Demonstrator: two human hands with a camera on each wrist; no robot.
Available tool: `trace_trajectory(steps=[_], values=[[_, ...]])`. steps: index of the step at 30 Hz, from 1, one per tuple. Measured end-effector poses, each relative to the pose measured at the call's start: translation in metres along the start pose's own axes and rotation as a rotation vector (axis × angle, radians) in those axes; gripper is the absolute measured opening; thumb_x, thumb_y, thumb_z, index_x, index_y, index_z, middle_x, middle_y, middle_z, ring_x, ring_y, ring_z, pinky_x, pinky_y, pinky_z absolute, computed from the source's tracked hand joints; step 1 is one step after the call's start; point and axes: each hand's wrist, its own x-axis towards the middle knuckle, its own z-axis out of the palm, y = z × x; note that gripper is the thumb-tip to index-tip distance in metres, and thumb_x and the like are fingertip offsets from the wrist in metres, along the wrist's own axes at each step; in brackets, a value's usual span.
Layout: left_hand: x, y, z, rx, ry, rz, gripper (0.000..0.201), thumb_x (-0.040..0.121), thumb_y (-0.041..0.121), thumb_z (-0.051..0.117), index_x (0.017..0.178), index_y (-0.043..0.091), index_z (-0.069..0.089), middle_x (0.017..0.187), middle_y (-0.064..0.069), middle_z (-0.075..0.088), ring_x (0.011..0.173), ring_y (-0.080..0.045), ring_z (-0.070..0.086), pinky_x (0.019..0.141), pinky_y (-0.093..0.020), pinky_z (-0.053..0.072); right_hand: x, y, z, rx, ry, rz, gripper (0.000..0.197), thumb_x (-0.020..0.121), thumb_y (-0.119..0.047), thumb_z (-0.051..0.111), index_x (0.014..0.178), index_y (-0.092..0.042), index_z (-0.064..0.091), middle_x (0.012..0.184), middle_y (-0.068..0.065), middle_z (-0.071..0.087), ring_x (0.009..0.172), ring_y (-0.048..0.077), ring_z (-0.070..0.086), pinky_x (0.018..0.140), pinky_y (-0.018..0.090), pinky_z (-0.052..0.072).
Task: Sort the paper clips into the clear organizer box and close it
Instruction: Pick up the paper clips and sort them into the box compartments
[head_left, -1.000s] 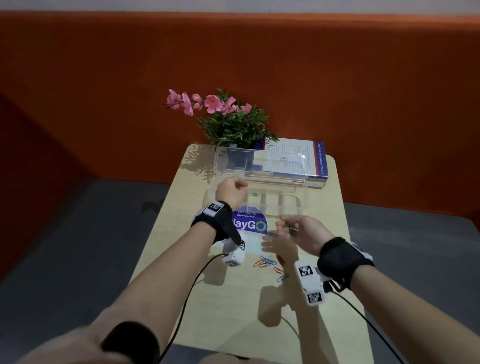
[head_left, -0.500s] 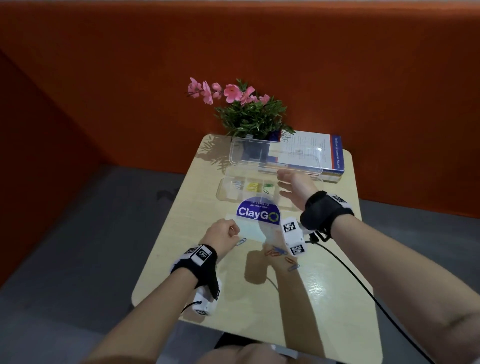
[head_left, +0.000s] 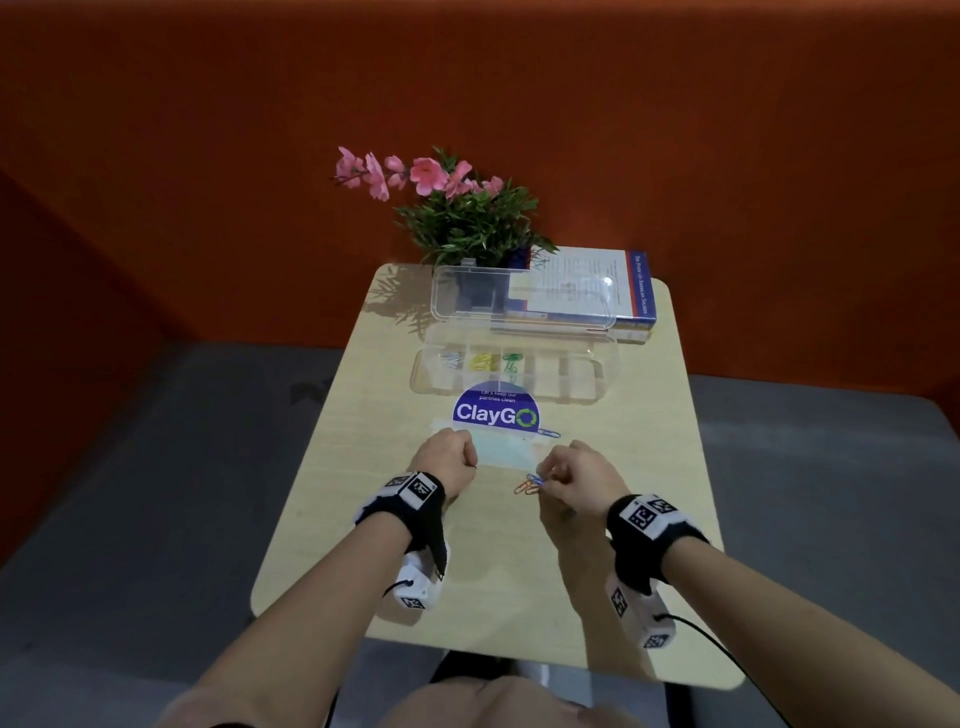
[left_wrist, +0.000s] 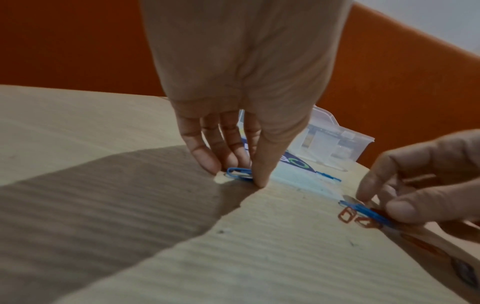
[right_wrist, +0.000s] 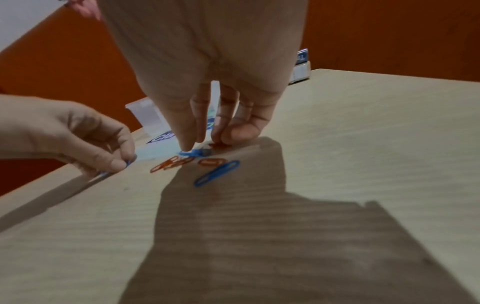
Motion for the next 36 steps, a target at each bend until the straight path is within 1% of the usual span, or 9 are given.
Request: trace_trajectory(steps=[3, 8, 11, 16, 21, 25, 28, 32, 36], values=[[-0.002, -0.001, 0.001, 0.025, 0.003, 0.03, 0.016, 0.08, 0.004, 0.058, 0.076, 0.02, 0.056, 0.1, -0.006, 0.067, 0.095, -0.025, 0.063, 0.076, -0.028, 0.045, 0.004, -0.01, 0.005, -0.088, -0.027, -0.006, 0.007, 0.081, -0.019, 0.06, 0.078, -0.023, 0.057, 0.093, 0.001, 0.04, 0.103, 0.03, 0.055, 0.089, 0.038, 0.047], [-0.008, 0.001, 0.001, 0.029, -0.004, 0.057, 0.019, 0.085, 0.005, 0.054, 0.1, 0.014, 0.06, 0.104, -0.005, 0.067, 0.098, -0.025, 0.062, 0.081, -0.032, 0.047, 0.01, -0.019, -0.003, -0.162, -0.144, -0.003, 0.021, 0.085, -0.014, 0.053, 0.099, -0.013, 0.068, 0.106, 0.008, 0.042, 0.105, 0.03, 0.053, 0.084, 0.034, 0.052], [-0.006, 0.006, -0.001, -0.037, 0.022, 0.078, 0.019, 0.085, 0.002, 0.052, 0.098, 0.012, 0.061, 0.101, -0.008, 0.066, 0.092, -0.025, 0.062, 0.081, -0.034, 0.049, 0.01, -0.017, -0.008, -0.118, -0.097, -0.012, 0.015, 0.083, -0.013, 0.056, 0.092, -0.009, 0.068, 0.105, 0.008, 0.056, 0.102, 0.029, 0.058, 0.077, 0.026, 0.046], [0.006, 0.025, -0.001, -0.099, 0.052, 0.126, 0.019, 0.086, -0.002, 0.052, 0.096, 0.012, 0.061, 0.087, 0.0, 0.055, 0.08, -0.019, 0.054, 0.072, -0.029, 0.045, 0.008, 0.0, -0.016, 0.305, 0.089, 0.178, 0.024, 0.071, -0.015, 0.072, 0.059, -0.02, 0.052, 0.07, -0.002, 0.059, 0.071, 0.019, 0.055, 0.054, 0.021, 0.04], [0.021, 0.056, 0.007, -0.009, -0.018, 0.259, 0.025, 0.09, -0.003, 0.051, 0.11, 0.008, 0.062, 0.115, -0.008, 0.058, 0.109, -0.024, 0.056, 0.091, -0.03, 0.046, -0.004, 0.017, -0.022, 0.847, 0.108, 0.243, 0.027, 0.081, 0.009, 0.058, 0.105, -0.005, 0.059, 0.064, 0.008, 0.055, 0.057, 0.022, 0.053, 0.053, 0.021, 0.049], [0.031, 0.075, 0.017, 0.092, -0.066, 0.352, 0.034, 0.091, -0.003, 0.053, 0.121, 0.011, 0.061, 0.125, -0.007, 0.058, 0.117, -0.026, 0.054, 0.1, -0.036, 0.046, -0.013, 0.023, -0.024, 1.193, 0.067, 0.33, 0.014, 0.085, 0.008, 0.047, 0.085, -0.001, 0.058, 0.08, 0.021, 0.061, 0.058, 0.025, 0.05, 0.048, 0.026, 0.048], [0.036, 0.086, 0.022, 0.164, -0.098, 0.377, 0.038, 0.09, -0.007, 0.054, 0.122, 0.012, 0.06, 0.128, -0.007, 0.056, 0.118, -0.027, 0.054, 0.099, -0.04, 0.048, -0.015, 0.032, -0.024, 1.001, 0.089, 0.342, 0.016, 0.083, -0.004, 0.053, 0.068, -0.009, 0.055, 0.068, 0.012, 0.054, 0.056, 0.021, 0.046, 0.048, 0.025, 0.035], [0.04, 0.092, 0.023, 0.249, -0.125, 0.349, 0.031, 0.088, -0.01, 0.052, 0.112, 0.009, 0.06, 0.124, -0.01, 0.056, 0.113, -0.031, 0.055, 0.094, -0.043, 0.05, -0.02, 0.033, -0.013, 0.419, -0.097, 0.139, 0.014, 0.073, -0.009, 0.066, 0.07, -0.021, 0.06, 0.083, 0.006, 0.071, 0.075, 0.02, 0.062, 0.057, 0.016, 0.044], [0.041, 0.09, 0.023, 0.276, -0.124, 0.323, 0.025, 0.087, -0.01, 0.052, 0.105, 0.006, 0.06, 0.119, -0.013, 0.058, 0.106, -0.032, 0.058, 0.089, -0.041, 0.052, -0.022, 0.029, -0.002, 0.076, -0.098, 0.041, 0.03, 0.072, -0.013, 0.064, 0.063, -0.035, 0.046, 0.066, -0.014, 0.053, 0.075, 0.017, 0.054, 0.057, 0.012, 0.037]])
